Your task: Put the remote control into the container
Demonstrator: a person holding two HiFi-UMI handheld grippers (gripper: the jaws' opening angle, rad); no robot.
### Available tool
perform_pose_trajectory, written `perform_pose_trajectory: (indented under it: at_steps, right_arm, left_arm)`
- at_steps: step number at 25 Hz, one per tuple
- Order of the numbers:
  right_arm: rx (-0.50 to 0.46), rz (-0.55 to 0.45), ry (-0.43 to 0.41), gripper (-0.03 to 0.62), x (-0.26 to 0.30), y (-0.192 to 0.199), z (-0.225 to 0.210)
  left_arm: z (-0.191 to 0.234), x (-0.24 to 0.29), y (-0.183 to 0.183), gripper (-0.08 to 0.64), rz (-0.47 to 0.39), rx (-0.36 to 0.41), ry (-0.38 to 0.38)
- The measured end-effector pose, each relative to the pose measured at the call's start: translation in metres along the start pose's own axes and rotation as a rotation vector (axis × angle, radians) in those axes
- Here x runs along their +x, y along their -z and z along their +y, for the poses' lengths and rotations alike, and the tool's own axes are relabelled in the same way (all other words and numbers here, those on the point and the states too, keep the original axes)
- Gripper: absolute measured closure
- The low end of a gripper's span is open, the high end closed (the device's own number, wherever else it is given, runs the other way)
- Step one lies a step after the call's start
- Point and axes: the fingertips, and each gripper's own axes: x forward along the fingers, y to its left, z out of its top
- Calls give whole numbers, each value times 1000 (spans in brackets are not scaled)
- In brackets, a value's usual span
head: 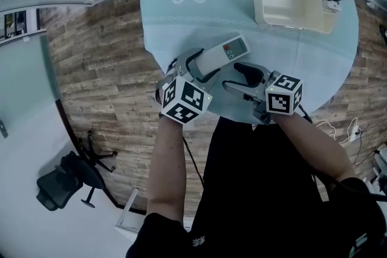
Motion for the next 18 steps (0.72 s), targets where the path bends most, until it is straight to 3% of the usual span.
perform_pose_trajectory:
  at_steps: [12, 18]
  right_arm:
    - [177, -28, -65, 210, 15, -7, 2]
    - [230, -75, -97, 210, 15, -15, 7]
  left_arm:
    - [-6, -17, -11, 264, -36, -4, -6]
    - [-7, -30, -18, 265, -53, -6, -23]
